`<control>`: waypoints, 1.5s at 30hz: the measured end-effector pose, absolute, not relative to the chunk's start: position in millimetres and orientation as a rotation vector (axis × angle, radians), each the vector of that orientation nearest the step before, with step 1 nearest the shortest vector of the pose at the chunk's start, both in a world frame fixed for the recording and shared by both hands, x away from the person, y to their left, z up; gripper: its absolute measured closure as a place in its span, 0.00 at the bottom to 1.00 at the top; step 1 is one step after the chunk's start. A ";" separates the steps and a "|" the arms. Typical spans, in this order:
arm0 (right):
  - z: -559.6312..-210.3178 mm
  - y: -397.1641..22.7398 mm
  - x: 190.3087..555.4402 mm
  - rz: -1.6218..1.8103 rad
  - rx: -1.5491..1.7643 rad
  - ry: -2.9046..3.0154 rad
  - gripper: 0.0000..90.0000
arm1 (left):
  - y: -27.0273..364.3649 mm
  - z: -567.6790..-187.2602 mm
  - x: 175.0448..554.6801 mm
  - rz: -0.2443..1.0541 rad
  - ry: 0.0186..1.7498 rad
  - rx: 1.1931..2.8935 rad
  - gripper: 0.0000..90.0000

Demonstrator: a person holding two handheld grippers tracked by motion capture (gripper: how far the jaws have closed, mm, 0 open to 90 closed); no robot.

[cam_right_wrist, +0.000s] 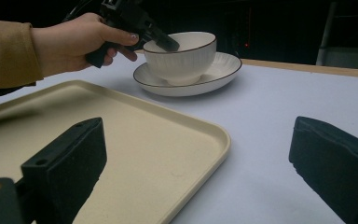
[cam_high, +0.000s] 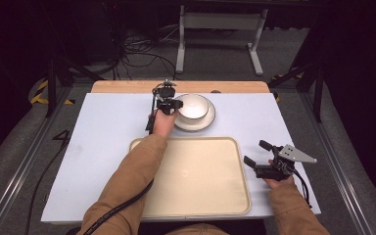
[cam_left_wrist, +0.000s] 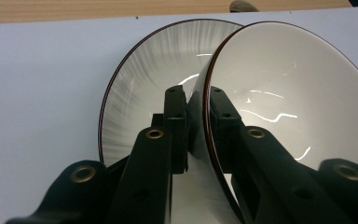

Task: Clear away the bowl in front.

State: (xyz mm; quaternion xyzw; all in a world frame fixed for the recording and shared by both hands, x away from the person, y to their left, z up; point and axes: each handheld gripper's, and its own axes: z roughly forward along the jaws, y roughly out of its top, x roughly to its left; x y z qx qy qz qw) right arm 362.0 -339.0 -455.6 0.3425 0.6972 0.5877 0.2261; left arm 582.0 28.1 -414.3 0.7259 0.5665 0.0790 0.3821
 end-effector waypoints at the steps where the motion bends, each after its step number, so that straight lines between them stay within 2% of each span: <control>1: -455.6 -339.0 362.1 1.620 0.944 1.922 0.05 | 28.4 -413.3 581.8 0.198 1.441 1.848 0.90; 45: -455.4 -339.3 362.0 1.621 0.949 1.915 0.04 | 45.7 -334.2 549.1 0.237 1.254 1.980 0.88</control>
